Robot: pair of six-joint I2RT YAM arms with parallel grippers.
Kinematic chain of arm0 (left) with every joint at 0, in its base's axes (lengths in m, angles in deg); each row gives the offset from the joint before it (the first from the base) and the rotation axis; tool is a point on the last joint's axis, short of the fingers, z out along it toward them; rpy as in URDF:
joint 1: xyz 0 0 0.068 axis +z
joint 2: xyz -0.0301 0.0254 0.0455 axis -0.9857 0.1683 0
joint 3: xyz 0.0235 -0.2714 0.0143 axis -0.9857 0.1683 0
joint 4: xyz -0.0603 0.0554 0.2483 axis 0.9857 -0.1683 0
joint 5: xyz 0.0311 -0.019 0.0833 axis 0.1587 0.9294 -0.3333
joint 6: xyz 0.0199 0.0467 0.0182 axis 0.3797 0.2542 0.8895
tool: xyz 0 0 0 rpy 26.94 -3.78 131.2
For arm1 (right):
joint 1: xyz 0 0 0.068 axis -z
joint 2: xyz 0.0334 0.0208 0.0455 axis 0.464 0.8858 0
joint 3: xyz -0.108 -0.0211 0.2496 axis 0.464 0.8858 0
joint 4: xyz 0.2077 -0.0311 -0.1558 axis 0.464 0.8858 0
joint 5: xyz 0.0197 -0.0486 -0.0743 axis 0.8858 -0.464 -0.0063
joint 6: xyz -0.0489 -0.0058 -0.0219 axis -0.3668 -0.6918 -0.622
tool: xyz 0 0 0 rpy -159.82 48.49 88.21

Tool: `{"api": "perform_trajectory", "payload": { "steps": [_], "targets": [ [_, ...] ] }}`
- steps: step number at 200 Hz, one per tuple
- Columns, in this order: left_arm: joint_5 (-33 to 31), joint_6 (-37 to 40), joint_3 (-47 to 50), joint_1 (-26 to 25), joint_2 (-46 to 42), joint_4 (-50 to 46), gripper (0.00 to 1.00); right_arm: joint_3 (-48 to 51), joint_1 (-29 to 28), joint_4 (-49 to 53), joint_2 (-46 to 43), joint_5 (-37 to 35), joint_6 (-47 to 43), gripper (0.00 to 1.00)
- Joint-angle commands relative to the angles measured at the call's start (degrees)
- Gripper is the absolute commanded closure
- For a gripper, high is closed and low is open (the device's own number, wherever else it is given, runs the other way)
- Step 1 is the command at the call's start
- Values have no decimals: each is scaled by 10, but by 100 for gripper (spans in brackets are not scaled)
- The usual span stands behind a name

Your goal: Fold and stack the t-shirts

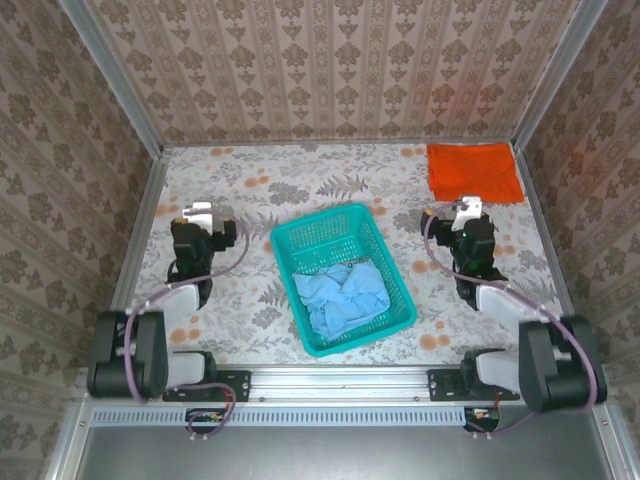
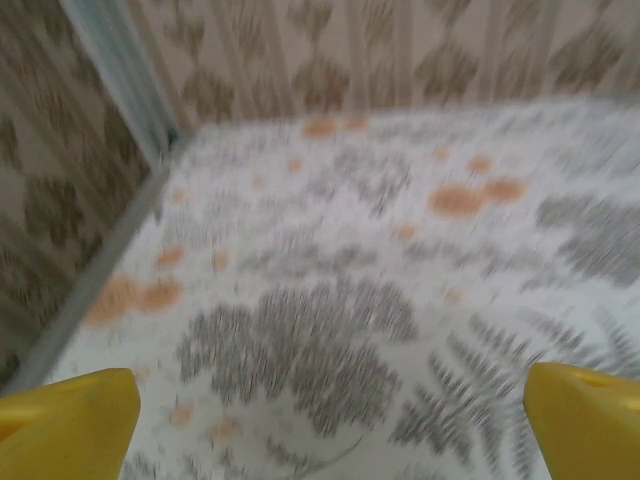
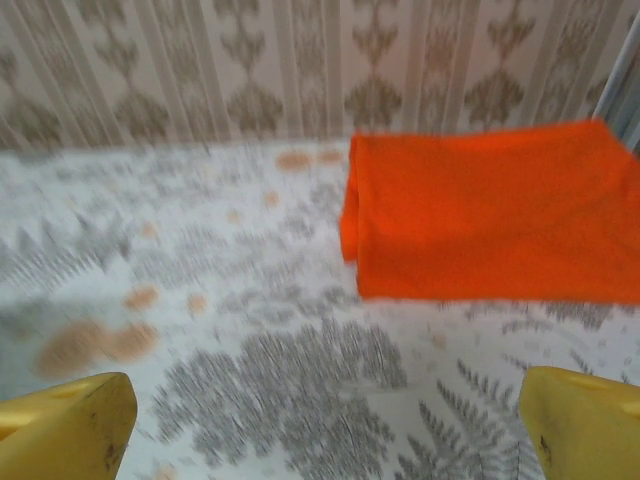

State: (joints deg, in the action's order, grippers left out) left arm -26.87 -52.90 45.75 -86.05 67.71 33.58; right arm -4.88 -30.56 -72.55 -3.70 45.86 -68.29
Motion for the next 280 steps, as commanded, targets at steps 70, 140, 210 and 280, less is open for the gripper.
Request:
{"api": "perform_trajectory", "payload": {
  "steps": [70, 140, 210, 280],
  "targets": [
    [194, -311, -134, -27, -90, -133, 0, -22, 15, 164, -184, 171, 286, 0],
    [140, -213, -311, -271, 17, -401, 0, -190, -47, 580, -53, 240, 229, 22],
    [146, -193, -438, -465, 190, -692, 0, -176, -171, 694, -98, 137, 207, 27],
    [211, -183, -504, -493, 347, -717, 12, -162, -195, 684, -70, 134, 222, 35]
  ]
}}
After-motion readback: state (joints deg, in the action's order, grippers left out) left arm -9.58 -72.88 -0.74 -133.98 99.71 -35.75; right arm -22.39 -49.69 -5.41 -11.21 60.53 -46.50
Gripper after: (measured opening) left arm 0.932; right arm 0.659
